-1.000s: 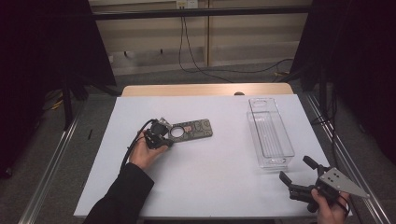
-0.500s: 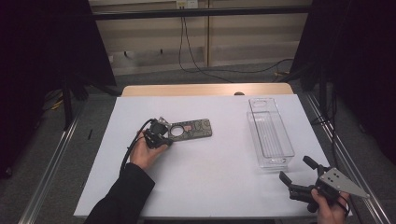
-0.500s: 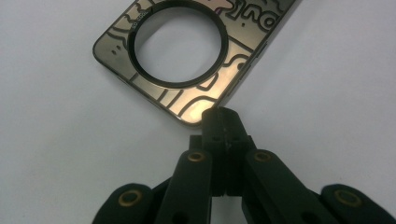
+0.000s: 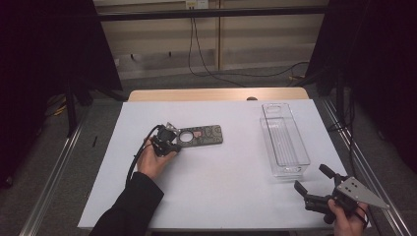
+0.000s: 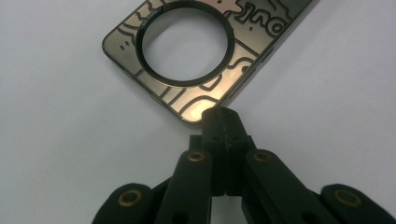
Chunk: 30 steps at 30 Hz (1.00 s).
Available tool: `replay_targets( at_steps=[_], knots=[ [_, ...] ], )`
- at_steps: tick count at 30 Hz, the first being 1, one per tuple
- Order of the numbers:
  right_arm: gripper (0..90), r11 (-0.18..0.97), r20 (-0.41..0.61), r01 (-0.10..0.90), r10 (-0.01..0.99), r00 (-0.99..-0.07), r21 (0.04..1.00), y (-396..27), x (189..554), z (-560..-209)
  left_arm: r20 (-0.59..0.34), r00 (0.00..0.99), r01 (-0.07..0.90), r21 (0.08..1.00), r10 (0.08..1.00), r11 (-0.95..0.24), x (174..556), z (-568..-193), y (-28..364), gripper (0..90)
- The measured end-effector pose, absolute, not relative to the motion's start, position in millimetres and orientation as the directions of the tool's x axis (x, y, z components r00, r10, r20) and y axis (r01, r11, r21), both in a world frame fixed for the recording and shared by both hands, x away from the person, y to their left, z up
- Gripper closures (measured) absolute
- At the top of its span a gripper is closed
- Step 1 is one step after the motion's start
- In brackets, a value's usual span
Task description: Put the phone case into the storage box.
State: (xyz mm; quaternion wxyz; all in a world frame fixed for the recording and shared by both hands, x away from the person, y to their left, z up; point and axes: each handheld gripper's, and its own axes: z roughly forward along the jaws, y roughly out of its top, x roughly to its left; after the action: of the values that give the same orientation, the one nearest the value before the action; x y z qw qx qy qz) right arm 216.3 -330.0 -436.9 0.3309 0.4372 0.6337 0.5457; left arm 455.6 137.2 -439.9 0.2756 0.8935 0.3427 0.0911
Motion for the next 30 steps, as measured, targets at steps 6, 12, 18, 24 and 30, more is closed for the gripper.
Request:
replay_targets(
  at_steps=[6,12,18,24,30],
  knots=[
    [0.0,0.023,0.057,0.193,0.915,-0.398,0.981,-330.5,216.4,-436.9,-0.052,0.741,0.578,0.557,0.670,-0.596,455.4,-438.3,139.7,90.0],
    [0.0,0.015,0.064,0.194,0.917,-0.394,0.981,-331.0,216.2,-436.8,-0.099,0.731,0.580,0.611,0.675,-0.539,452.6,-427.3,138.2,90.0],
    [0.0,0.018,0.061,0.194,0.917,-0.394,0.981,-330.7,216.4,-436.7,-0.136,0.743,0.569,0.645,0.656,-0.511,457.0,-421.8,127.3,90.0],
    [0.0,0.018,0.061,0.194,0.918,-0.393,0.981,-331.4,216.5,-436.8,-0.146,0.758,0.548,0.671,0.636,-0.499,472.8,-414.5,107.8,90.0],
    [0.0,0.014,0.065,0.193,0.917,-0.393,0.981,-332.2,215.7,-437.1,-0.171,0.754,0.557,0.679,0.635,-0.479,493.1,-412.8,84.3,90.0]
  ],
)
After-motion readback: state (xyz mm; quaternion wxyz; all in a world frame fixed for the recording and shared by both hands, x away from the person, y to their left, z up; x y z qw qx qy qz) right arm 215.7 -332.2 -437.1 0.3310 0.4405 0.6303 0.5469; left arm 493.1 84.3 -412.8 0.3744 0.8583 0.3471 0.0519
